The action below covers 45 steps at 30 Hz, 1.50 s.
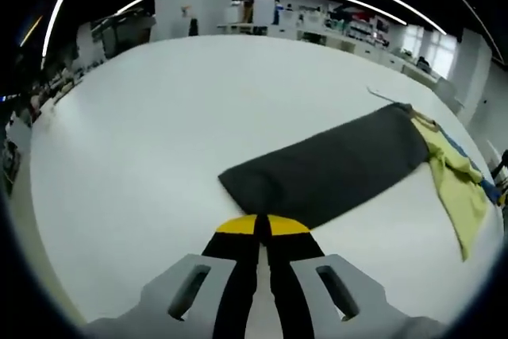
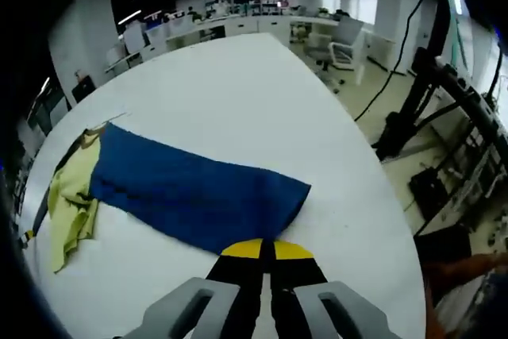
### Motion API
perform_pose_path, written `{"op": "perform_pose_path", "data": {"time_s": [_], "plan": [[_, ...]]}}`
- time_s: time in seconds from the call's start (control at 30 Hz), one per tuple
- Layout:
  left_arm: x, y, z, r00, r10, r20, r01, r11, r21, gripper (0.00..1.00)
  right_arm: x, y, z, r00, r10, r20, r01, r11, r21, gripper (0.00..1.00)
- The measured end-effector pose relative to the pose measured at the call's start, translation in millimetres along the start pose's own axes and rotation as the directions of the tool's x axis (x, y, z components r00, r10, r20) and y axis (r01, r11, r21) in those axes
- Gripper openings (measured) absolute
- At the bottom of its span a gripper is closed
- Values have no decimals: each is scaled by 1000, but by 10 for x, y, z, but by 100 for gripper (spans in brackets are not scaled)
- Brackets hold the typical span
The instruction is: Fold the garment on the visible template until the final outline fits inside the template.
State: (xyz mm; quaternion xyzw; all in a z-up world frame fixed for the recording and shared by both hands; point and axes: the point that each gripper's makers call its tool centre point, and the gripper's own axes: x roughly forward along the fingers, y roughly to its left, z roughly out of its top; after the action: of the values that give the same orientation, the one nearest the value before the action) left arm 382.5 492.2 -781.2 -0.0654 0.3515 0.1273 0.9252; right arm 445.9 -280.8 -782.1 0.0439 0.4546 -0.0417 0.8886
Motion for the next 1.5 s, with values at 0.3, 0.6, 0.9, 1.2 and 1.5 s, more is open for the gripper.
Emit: {"op": "perform_pose_path", "data": {"time_s": [0.3, 0.6, 0.9, 1.2, 1.5], "plan": [[43, 70, 46, 999, 28, -16, -26, 991, 128, 0, 61, 11, -72, 1000, 20, -19, -20, 1000, -22, 0], [96, 165, 114, 999, 35, -18, -31, 985, 171, 0, 79, 9, -91, 999, 31, -20, -32, 999, -37, 0], [0, 136, 199, 999, 26, 39, -31, 992, 126, 20, 0, 35, 15, 1000, 21, 8, -21, 997, -70, 8], [-114, -288, 304, 991, -99, 94, 92, 993, 77, 42, -147, 520, 127, 987, 157, 27, -152, 979, -137, 36], [-230, -813, 242, 974, -204, 100, 192, 974, 118, 53, -257, 1188, 116, 941, 337, 19, -329, 927, -179, 44]]}}
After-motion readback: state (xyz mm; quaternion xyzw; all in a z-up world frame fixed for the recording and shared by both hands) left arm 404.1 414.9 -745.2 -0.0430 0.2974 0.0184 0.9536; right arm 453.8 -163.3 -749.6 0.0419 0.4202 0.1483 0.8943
